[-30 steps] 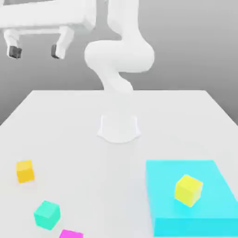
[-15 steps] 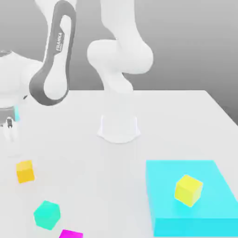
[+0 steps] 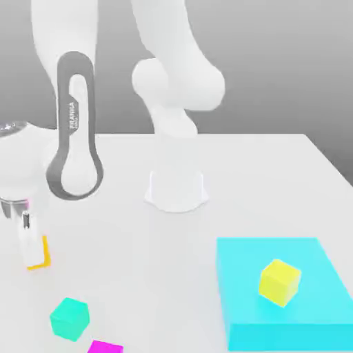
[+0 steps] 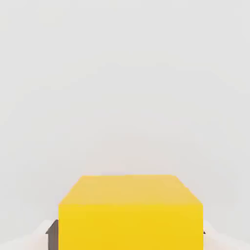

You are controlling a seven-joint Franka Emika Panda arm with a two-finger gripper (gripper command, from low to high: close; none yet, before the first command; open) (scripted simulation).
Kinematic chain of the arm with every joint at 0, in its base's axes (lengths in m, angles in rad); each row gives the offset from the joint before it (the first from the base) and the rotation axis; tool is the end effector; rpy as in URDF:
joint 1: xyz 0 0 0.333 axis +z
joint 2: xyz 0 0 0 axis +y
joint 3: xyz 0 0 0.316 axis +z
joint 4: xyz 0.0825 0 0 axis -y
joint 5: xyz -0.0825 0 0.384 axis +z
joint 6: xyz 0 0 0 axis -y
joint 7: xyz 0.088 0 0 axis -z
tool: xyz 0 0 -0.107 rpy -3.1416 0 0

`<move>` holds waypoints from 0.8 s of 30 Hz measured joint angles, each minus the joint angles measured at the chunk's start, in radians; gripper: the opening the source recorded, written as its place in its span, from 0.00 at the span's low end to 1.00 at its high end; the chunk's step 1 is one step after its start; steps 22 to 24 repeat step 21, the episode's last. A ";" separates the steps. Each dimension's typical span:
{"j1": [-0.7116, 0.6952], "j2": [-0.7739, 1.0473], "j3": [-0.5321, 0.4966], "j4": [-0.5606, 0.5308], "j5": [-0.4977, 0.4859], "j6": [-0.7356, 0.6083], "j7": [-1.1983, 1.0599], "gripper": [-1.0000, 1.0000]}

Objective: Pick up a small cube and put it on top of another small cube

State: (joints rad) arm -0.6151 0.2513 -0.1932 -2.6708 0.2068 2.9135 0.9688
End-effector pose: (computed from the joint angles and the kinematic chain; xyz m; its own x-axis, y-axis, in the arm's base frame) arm 0.2692 -0.3089 0.1563 -0.3912 -0.9203 0.0014 -0.9203 0.3912 0.0000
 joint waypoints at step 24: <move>0.258 0.043 0.152 0.213 -0.175 -0.161 0.262 1.00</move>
